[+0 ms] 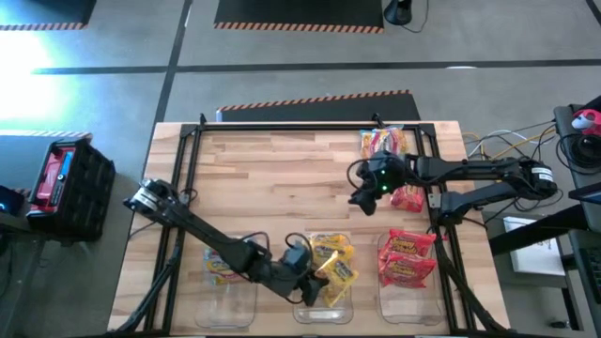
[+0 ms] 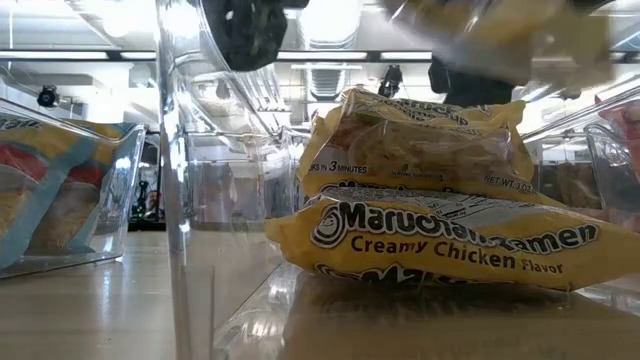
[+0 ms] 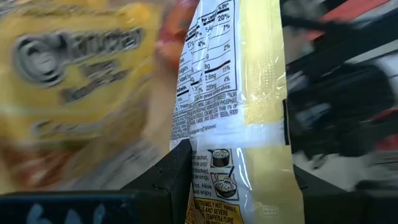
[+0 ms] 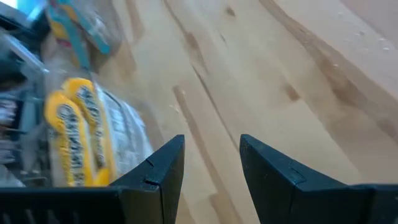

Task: Sort Maruchan noodles
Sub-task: Put the yellow noodle pack into the middle transparent bin, then put the blue noodle pack into the left transparent bin

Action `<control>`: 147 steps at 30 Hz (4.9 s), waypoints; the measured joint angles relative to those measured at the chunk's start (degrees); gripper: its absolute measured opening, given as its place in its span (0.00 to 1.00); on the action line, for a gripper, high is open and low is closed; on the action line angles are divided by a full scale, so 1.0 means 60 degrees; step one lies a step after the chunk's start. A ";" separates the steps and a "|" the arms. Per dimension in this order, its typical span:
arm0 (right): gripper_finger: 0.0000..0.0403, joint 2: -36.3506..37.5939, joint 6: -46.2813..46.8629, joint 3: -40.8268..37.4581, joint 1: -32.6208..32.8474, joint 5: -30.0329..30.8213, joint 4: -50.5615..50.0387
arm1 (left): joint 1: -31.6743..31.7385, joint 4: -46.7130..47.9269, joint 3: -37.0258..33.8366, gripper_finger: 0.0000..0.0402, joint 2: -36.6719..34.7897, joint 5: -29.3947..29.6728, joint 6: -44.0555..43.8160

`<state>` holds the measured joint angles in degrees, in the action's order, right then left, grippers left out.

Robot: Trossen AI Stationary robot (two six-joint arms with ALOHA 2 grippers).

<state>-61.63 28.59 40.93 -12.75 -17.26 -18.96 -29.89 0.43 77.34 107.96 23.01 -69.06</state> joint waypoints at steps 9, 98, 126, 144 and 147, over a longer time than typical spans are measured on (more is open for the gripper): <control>0.36 -0.0003 -0.0499 0.0000 0.0000 0.0154 -0.0305 | 0.0031 0.0634 0.0131 0.32 0.0113 0.0548 -0.0668; 0.36 -0.2725 -0.0016 0.0015 -0.4754 0.4674 0.0216 | 0.7384 0.4604 0.1333 0.35 -0.0105 -0.6841 0.9561; 0.36 -0.3115 -0.1680 0.0002 -0.2468 0.0461 0.0269 | 0.8087 0.1595 0.0207 0.35 -0.0054 -0.8578 0.9557; 0.36 -0.2506 0.4286 -0.0018 -0.1506 0.3683 0.0197 | 0.7983 0.0853 -0.0843 0.35 -0.0054 -0.9463 0.8903; 0.36 -0.2671 0.4563 -0.0018 -0.1310 0.3905 0.0151 | 0.7967 0.0805 -0.0852 0.35 -0.0054 -0.9465 0.8887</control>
<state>-77.65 55.97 40.82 -20.61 6.17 -18.05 17.91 5.26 72.23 107.63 -33.78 -15.73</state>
